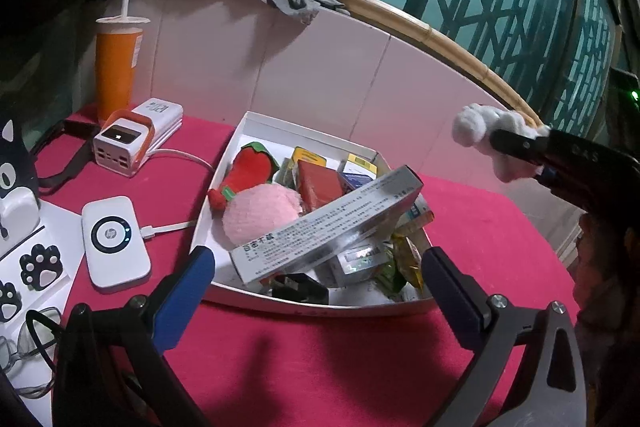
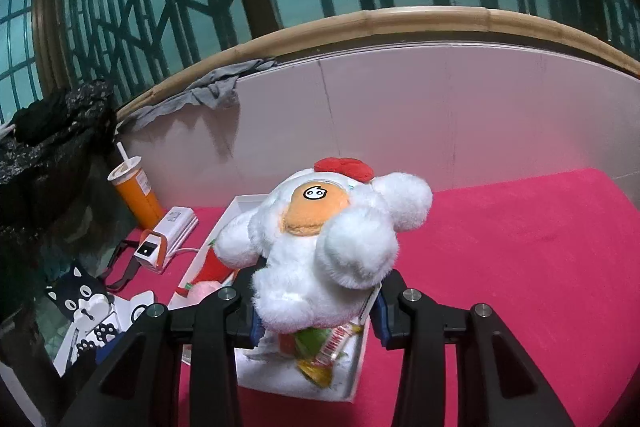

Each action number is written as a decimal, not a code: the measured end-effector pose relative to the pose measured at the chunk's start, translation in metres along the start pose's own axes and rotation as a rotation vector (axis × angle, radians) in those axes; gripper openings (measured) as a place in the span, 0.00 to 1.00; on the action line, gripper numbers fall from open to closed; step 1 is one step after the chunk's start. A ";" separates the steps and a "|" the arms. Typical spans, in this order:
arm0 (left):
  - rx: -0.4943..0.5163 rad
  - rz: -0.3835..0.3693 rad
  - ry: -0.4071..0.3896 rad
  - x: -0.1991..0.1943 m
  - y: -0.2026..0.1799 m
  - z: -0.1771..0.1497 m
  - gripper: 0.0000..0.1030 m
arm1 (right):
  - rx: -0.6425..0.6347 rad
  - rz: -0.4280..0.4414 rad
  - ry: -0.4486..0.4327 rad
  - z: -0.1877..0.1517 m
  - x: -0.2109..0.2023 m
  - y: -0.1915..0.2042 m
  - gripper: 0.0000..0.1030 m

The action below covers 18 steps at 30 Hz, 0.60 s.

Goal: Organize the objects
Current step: 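Carry the plush chicken over the tray with the right gripper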

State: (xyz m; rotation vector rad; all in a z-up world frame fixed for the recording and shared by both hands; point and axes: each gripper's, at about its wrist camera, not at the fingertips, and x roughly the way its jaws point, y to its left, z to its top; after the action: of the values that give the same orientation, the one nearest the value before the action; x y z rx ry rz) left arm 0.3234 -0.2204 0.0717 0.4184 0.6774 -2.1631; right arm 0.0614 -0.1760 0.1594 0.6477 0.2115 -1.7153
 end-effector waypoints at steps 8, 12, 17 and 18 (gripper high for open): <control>-0.026 0.009 0.002 -0.002 0.015 -0.001 1.00 | -0.057 0.008 0.034 0.004 0.027 0.033 0.42; -0.036 0.018 0.004 -0.002 0.022 -0.001 1.00 | -0.065 0.007 0.062 0.003 0.044 0.043 0.42; -0.052 0.029 0.009 -0.001 0.029 -0.002 1.00 | -0.067 -0.012 0.101 -0.001 0.070 0.051 0.42; -0.054 0.030 0.010 -0.001 0.031 -0.002 1.00 | -0.072 -0.017 0.114 -0.002 0.076 0.053 0.42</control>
State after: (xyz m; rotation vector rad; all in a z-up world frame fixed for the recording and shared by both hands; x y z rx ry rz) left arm 0.3480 -0.2350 0.0608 0.4087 0.7295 -2.1104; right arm 0.1031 -0.2529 0.1283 0.6928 0.3588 -1.6807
